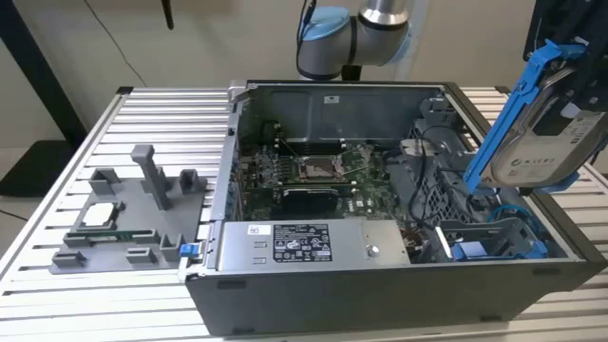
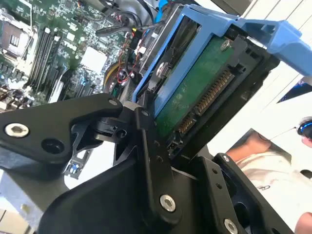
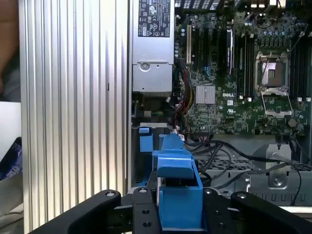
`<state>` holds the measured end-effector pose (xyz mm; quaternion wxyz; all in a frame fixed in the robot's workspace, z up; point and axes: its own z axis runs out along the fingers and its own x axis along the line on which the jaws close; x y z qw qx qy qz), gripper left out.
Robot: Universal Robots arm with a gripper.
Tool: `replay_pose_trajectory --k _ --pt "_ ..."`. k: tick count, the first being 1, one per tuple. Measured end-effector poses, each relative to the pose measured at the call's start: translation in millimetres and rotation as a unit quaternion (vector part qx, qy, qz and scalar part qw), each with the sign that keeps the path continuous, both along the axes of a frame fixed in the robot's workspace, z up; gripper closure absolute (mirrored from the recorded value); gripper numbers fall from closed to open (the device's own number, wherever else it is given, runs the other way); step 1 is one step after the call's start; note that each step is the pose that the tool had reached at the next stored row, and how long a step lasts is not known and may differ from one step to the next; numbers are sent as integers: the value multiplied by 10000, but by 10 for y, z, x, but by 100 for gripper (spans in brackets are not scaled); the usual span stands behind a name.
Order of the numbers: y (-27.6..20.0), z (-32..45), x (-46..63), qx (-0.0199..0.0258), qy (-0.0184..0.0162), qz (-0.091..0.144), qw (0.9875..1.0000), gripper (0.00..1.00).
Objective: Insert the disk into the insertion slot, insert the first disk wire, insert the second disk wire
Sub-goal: 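Insert the disk into the insertion slot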
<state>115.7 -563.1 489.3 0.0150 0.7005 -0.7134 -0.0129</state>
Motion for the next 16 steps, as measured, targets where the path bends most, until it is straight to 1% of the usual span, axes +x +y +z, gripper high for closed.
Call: replay_pose_trajectory --k 5,7,9,10,12,16 --pt "-3 -2 1 -1 0 0 10000 100" --pt "-25 -14 1 0 0 0 10000 100" --pt "-59 -29 3 -1 0 0 10000 100" --pt "-81 -42 3 -1 0 0 10000 100" --pt "-107 -77 3 1 0 0 10000 100" --pt "-111 -148 4 -1 0 0 10000 100"
